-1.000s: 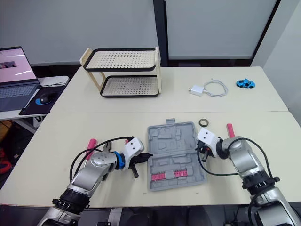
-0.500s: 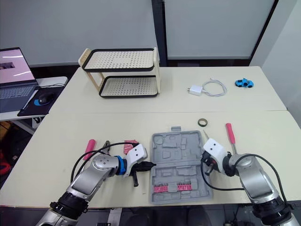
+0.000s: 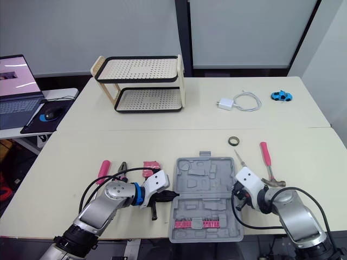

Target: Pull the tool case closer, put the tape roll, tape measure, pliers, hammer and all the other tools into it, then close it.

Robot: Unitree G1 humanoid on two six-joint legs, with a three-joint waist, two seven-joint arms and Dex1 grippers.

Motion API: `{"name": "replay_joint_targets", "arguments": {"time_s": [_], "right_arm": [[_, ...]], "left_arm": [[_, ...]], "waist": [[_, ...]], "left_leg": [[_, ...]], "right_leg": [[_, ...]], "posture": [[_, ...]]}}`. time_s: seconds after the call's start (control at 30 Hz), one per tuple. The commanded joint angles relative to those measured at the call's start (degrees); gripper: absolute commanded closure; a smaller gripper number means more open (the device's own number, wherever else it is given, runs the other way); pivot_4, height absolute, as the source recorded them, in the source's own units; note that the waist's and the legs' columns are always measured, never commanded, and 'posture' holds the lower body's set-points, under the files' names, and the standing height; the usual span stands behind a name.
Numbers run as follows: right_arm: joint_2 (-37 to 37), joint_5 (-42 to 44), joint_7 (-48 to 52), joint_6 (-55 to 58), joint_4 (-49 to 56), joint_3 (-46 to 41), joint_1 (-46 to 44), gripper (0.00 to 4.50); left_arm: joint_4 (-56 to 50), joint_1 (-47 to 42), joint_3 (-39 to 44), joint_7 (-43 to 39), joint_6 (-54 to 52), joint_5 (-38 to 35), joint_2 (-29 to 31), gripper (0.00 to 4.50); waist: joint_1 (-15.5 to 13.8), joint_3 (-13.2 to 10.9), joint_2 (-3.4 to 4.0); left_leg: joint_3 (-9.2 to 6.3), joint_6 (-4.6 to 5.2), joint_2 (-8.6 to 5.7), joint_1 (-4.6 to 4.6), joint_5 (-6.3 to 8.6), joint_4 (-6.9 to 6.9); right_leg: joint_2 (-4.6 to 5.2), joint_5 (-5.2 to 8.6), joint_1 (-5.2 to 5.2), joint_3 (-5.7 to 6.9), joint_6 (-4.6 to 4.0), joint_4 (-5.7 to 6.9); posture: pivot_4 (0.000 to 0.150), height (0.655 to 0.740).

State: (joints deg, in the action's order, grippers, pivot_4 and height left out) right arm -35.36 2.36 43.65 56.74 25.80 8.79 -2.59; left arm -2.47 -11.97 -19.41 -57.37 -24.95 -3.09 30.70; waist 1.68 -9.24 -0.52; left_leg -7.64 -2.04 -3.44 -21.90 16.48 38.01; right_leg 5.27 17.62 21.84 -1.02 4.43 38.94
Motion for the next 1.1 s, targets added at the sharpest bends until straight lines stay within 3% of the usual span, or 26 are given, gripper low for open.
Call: {"name": "replay_joint_targets", "arguments": {"time_s": [0.03, 1.1], "right_arm": [[0.8, 2.8, 0.0, -0.6, 3.4, 1.7, 0.0, 4.50], [0.3, 6.6, -2.4, 2.4, 6.1, 3.0, 0.9, 4.50]], "left_arm": [[-2.4, -0.1, -1.7, -1.1, 0.9, -0.9, -0.6, 4.49], [-4.4, 1.3, -1.8, -2.4, 0.0, -1.4, 1.6, 4.49]], "waist": [[0.0, 0.0, 0.00], [0.0, 0.0, 0.00]], "left_leg": [[0.00, 0.00, 0.00, 0.00, 0.00, 0.00], [-0.03, 0.02, 0.02, 0.02, 0.01, 0.00]], "right_leg": [[0.00, 0.00, 0.00, 0.00, 0.00, 0.00], [-0.03, 0.00, -0.03, 0.00, 0.00, 0.00]], "posture": [[0.150, 0.7400], [0.150, 0.7400]]}}
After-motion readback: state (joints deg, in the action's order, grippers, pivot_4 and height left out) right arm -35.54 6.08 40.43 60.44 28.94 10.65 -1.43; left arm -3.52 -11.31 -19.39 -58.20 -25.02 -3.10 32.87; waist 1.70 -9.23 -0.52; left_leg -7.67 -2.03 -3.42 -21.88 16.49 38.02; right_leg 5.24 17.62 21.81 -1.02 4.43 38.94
